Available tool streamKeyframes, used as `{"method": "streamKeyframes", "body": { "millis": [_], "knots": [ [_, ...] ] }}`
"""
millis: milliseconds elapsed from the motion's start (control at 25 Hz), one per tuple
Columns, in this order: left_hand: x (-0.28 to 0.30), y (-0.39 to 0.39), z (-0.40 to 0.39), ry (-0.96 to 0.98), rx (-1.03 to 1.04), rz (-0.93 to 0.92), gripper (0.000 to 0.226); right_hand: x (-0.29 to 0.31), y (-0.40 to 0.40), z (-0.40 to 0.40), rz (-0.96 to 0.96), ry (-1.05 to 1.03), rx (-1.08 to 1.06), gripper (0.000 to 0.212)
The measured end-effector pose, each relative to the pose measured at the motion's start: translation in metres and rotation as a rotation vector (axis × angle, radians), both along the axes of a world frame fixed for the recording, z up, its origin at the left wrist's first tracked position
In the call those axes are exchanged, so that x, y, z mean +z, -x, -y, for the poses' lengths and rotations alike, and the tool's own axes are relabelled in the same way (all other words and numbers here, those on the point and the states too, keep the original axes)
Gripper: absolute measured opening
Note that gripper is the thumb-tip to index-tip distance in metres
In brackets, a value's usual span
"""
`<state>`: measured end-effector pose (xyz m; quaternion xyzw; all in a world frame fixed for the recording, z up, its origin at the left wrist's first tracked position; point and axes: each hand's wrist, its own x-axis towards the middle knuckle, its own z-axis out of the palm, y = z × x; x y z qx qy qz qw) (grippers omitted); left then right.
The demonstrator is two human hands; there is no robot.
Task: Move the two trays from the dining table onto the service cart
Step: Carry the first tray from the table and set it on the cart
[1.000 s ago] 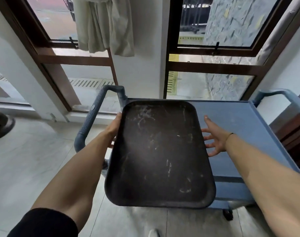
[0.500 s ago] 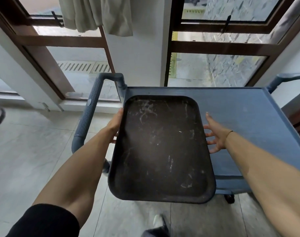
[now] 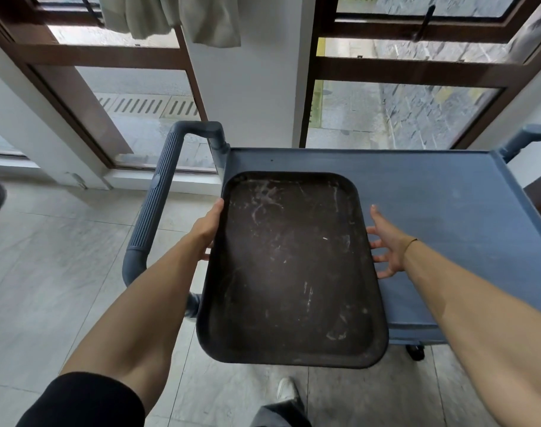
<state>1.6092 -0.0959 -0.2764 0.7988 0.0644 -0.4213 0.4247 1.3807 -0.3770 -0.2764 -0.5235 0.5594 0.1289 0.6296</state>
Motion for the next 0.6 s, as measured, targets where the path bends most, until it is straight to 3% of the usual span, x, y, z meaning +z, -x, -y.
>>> {"method": "streamKeyframes", "body": {
  "millis": [600],
  "knots": [
    [-0.009, -0.001, 0.004, -0.067, 0.02, 0.076, 0.08, -0.011, -0.003, -0.009, -0.016, 0.06, 0.024, 0.075]
  ]
}}
